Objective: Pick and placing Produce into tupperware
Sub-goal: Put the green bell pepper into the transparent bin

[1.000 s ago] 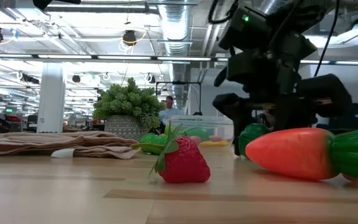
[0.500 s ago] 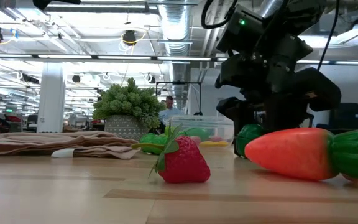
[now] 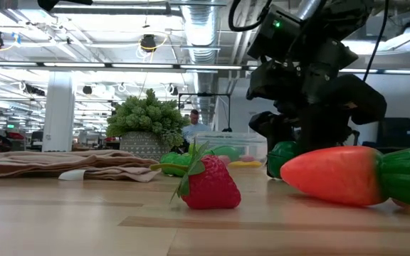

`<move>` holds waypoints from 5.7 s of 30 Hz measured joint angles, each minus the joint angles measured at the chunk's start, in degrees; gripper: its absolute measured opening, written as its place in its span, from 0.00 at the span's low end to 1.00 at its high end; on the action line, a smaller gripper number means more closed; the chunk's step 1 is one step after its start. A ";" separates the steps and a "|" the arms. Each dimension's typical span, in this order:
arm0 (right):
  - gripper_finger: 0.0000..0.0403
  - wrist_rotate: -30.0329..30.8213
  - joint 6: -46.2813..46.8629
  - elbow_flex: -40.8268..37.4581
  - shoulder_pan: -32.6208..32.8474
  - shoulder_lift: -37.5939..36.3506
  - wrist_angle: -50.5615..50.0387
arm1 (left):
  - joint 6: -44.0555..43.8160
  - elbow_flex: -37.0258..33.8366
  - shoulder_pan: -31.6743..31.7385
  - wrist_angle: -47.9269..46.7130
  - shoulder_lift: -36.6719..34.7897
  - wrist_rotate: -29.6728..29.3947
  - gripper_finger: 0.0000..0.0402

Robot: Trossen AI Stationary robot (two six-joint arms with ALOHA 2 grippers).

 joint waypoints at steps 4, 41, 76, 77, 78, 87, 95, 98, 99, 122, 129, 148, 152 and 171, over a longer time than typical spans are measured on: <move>0.54 -0.91 0.74 0.00 0.00 0.00 0.08 | 0.02 0.00 -0.02 0.00 0.00 0.00 0.45; 0.57 -7.26 12.70 -0.02 -6.12 -10.82 7.79 | 1.59 0.00 0.00 -0.04 -0.02 0.24 0.45; 0.56 -2.93 10.99 0.00 -30.52 -28.22 7.43 | 4.50 0.00 0.00 -1.49 -0.02 -1.00 0.45; 0.56 -2.67 10.97 0.00 -30.98 -28.22 7.55 | 4.50 0.00 -0.01 -1.51 -0.02 -1.16 0.45; 0.57 -2.66 10.98 0.00 -31.39 -28.22 7.72 | 4.57 0.00 -0.01 -1.51 -0.04 -1.32 0.45; 0.55 2.07 11.12 0.00 -32.57 -27.11 8.90 | 4.94 0.00 0.00 -1.51 -0.03 -2.97 0.45; 0.57 2.19 14.55 -0.02 -32.06 -18.61 15.76 | 4.85 0.00 -0.02 -1.53 -0.03 -3.02 0.45; 0.56 2.18 15.62 -0.02 -32.14 -15.62 19.49 | 4.72 0.00 0.00 -1.51 -0.02 -3.02 0.45; 0.56 2.20 15.78 -0.02 -32.28 -14.67 20.07 | 4.70 0.00 -0.01 -1.51 -0.02 -3.02 0.45; 0.56 1.33 20.26 3.84 -32.44 1.25 32.71 | 3.87 0.00 0.00 -1.49 -0.02 -5.86 0.45; 0.57 1.31 19.65 5.14 -32.46 2.91 31.49 | 2.73 0.00 0.00 -1.49 -0.02 -5.70 0.45; 0.56 1.76 18.15 5.14 -30.86 2.84 30.13 | 2.75 0.00 0.00 -1.49 -0.02 -6.00 0.45; 0.57 1.76 17.58 5.14 -30.19 2.82 30.12 | 2.77 0.00 0.00 -1.49 -0.02 -5.99 0.45; 0.57 3.67 17.10 5.14 -29.86 2.80 31.04 | 2.98 0.00 -0.01 -1.49 -0.02 -5.86 0.45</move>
